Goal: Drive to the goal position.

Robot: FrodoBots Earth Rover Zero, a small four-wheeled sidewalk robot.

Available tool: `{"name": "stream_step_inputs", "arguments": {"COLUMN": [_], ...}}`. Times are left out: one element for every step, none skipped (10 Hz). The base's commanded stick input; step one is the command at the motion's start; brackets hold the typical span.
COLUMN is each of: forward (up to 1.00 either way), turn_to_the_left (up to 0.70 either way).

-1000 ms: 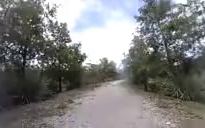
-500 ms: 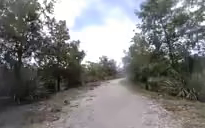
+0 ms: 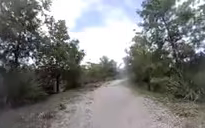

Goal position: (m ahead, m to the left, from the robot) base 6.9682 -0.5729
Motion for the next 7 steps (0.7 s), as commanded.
{"name": "stream_step_inputs", "arguments": {"forward": [0.45,0.45,0.45,0.45,0.45,0.45,0.45], "turn_to_the_left": [-0.21,-0.24,-0.16,-0.07,0.00,0.00,0.00]}}
